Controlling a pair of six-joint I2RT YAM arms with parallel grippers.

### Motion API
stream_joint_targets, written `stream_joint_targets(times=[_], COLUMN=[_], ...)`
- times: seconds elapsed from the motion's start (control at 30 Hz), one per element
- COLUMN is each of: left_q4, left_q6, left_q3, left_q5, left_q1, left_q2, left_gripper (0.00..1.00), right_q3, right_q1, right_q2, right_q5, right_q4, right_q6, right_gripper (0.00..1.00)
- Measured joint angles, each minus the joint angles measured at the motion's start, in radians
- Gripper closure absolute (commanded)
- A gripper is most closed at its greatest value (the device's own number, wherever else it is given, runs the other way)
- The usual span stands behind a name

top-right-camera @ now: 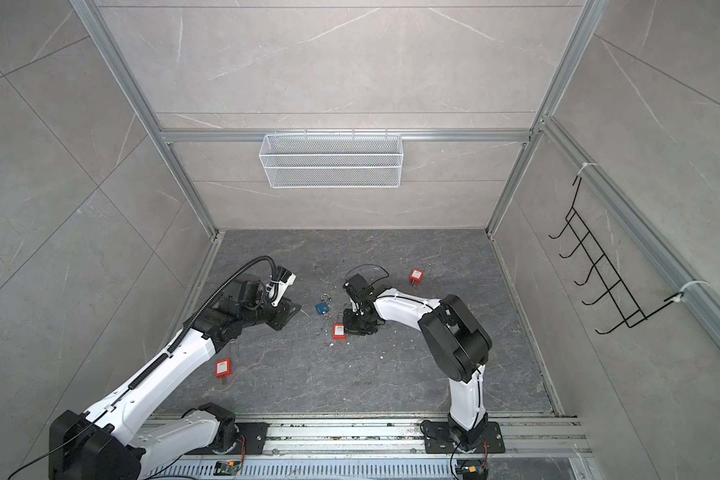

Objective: Lock with the key

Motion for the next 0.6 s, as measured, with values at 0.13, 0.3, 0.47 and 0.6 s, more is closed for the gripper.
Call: stream_joint_targets(times=[0.13, 0.3, 0.47, 0.6], left_q4=[0.004, 0.004, 0.000, -0.002], left_q6=[-0.026, -0.047, -0.055, -0.068], left_q3=[-0.023, -0.027, -0.026, -0.025], left_q5=[-0.002, -0.002, 0.000, 0.017], left_q1=[0.000, 0.000, 0.000, 0.000], left_q2=[-0.004, -0.006, -0.006, -0.005], left_gripper=[0.60, 0.59, 0.56, 0.56], right_q3=[0.029, 0.032, 0.050, 0.067], right_q1=[0.000, 0.007, 0.021, 0.021], right_q2=[0.019, 0.017, -0.049, -0.162], right_q5=[0.002, 0.044, 0.142, 0.274], right_q4=[-0.018, -0.050, -0.114, -0.141], right_q6=[0.000, 0.003, -0.005, -0.006], right_gripper=[0.77, 0.71, 0.65, 0.49])
